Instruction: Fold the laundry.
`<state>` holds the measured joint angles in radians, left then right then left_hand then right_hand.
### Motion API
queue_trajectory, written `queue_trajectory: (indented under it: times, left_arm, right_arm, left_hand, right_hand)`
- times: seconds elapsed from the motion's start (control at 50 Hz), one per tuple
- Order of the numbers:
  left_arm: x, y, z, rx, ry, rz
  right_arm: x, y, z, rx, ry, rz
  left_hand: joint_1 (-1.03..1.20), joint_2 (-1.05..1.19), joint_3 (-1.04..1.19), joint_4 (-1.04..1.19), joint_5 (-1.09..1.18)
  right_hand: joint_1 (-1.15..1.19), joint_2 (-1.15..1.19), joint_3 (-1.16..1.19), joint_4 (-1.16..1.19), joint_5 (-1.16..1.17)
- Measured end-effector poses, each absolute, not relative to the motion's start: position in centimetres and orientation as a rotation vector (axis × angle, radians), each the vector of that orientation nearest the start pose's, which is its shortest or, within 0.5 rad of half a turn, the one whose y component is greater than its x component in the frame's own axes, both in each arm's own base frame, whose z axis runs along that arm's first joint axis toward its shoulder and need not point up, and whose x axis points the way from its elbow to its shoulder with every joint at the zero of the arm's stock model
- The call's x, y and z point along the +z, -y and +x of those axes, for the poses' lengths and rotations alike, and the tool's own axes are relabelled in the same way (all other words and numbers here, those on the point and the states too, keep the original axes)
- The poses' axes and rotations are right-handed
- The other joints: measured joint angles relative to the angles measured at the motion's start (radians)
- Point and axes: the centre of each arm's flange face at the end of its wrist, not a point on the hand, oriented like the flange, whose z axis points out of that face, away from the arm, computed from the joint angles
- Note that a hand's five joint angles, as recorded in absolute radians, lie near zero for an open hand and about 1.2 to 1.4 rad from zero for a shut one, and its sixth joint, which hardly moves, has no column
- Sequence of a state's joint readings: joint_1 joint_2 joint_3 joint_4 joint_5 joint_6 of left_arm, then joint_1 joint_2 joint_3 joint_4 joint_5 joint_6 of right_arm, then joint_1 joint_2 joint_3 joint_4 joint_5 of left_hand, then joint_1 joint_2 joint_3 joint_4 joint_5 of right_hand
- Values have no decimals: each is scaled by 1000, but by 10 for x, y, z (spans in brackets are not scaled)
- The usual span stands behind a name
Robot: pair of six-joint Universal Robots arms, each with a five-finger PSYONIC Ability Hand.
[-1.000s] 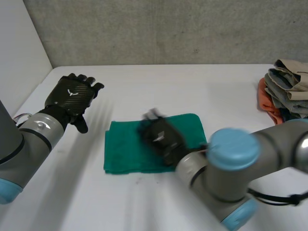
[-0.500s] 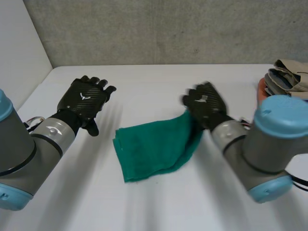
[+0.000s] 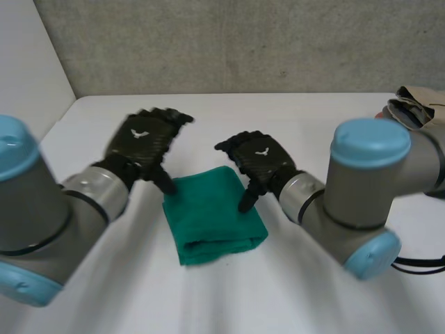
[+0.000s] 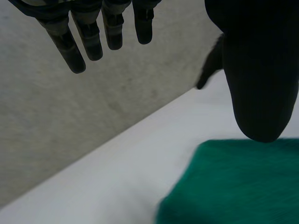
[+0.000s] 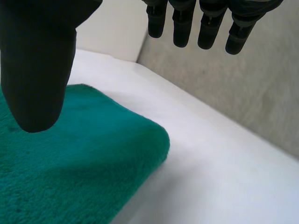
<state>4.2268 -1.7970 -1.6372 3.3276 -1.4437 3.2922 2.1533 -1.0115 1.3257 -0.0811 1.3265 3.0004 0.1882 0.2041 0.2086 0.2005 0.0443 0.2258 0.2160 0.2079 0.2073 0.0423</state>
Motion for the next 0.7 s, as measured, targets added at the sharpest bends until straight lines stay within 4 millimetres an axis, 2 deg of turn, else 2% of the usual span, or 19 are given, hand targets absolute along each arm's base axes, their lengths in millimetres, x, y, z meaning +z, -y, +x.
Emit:
queue_trajectory:
  times: [0.08,0.16,0.18,0.3,0.4,0.48,0.54,0.62,0.7]
  left_arm:
    - [212,228,-305,-2174,-2536,971]
    - [189,225,-314,-2026,-2600,954]
    - [178,224,-314,-1949,-2619,938]
    - [147,223,-305,-1715,-2641,877]
    - [140,226,-296,-1641,-2640,858]
    - [146,231,-289,-1635,-2617,859]
    - [161,234,-286,-1690,-2577,863]
    - [197,239,-285,-1857,-2507,881]
    - [229,242,-286,-2024,-2453,925]
  right_arm:
    - [179,263,346,-1435,-2036,-890]
    - [166,267,348,-1314,-2112,-891]
    - [158,269,350,-1265,-2144,-898]
    - [132,274,354,-1159,-2226,-951]
    - [133,279,351,-1221,-2261,-1061]
    - [153,283,346,-1380,-2263,-1171]
    - [170,283,344,-1498,-2238,-1227]
    - [190,272,346,-1645,-2155,-1295]
    - [194,250,351,-1708,-2064,-1344]
  left_hand:
    - [0,0,0,0,0]
    - [0,0,0,0,0]
    - [0,0,0,0,0]
    - [0,0,0,0,0]
    - [0,0,0,0,0]
    - [0,0,0,0,0]
    - [0,0,0,0,0]
    - [0,0,0,0,0]
    - [0,0,0,0,0]
  right_hand:
    - [0,0,0,0,0]
    - [0,0,0,0,0]
    - [0,0,0,0,0]
    - [0,0,0,0,0]
    - [0,0,0,0,0]
    - [0,0,0,0,-1]
    - [0,0,0,0,-1]
    - [0,0,0,0,-1]
    - [0,0,0,0,-1]
